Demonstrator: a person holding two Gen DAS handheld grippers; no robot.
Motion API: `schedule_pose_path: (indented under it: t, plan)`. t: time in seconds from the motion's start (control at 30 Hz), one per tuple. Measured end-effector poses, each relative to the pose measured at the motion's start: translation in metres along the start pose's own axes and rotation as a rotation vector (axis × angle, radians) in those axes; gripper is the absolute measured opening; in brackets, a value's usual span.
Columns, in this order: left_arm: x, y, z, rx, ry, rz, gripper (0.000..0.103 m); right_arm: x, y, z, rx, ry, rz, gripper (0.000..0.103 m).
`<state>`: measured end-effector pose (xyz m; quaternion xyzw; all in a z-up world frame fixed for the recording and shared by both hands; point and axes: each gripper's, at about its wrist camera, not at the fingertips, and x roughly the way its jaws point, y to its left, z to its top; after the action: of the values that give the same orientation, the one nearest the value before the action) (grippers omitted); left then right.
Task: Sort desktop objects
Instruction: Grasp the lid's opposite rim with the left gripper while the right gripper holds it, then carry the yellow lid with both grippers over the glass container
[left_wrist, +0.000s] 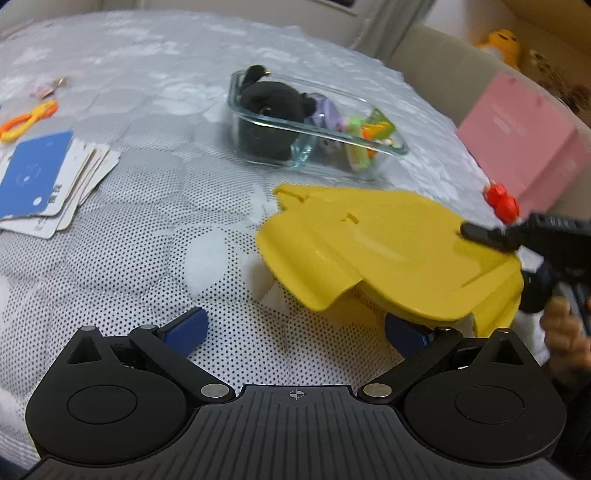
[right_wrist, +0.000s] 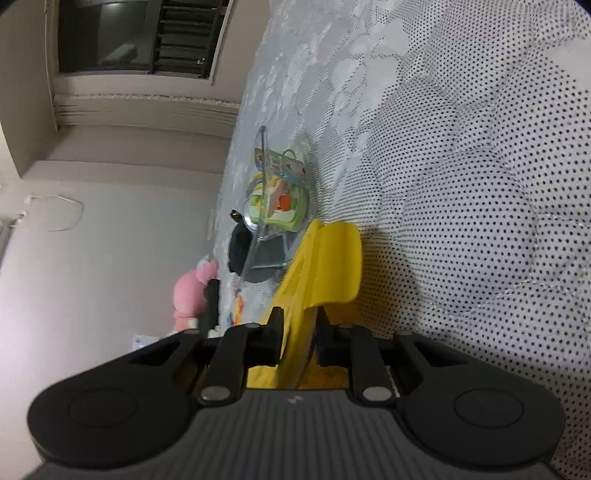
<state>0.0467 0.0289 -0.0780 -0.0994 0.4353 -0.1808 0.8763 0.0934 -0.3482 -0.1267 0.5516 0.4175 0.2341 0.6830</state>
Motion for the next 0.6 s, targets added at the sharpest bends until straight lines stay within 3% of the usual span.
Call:
schedule_pose_path:
  t: [0.13, 0.2, 0.33, 0.5, 0.6]
  plan:
    - [-0.002, 0.016, 0.002, -0.051, 0.009, -0.118, 0.103, 0.005, -0.005, 0.003, 0.068, 0.039, 0.09, 0.018]
    - [0.002, 0.024, 0.009, -0.125, 0.03, -0.143, 0.103, 0.007, -0.001, 0.002, 0.04, 0.03, 0.073, 0.018]
    - [0.011, 0.042, 0.023, -0.367, 0.087, -0.224, 0.103, 0.008, 0.002, -0.003, -0.002, 0.022, 0.043, 0.019]
    - [0.041, 0.057, 0.025, -0.698, 0.269, -0.461, 0.103, 0.003, 0.013, -0.005, -0.084, -0.027, 0.008, 0.025]
    - [0.054, 0.064, 0.023, -0.792, 0.299, -0.519, 0.103, -0.002, 0.021, -0.006, -0.128, -0.037, 0.009, 0.027]
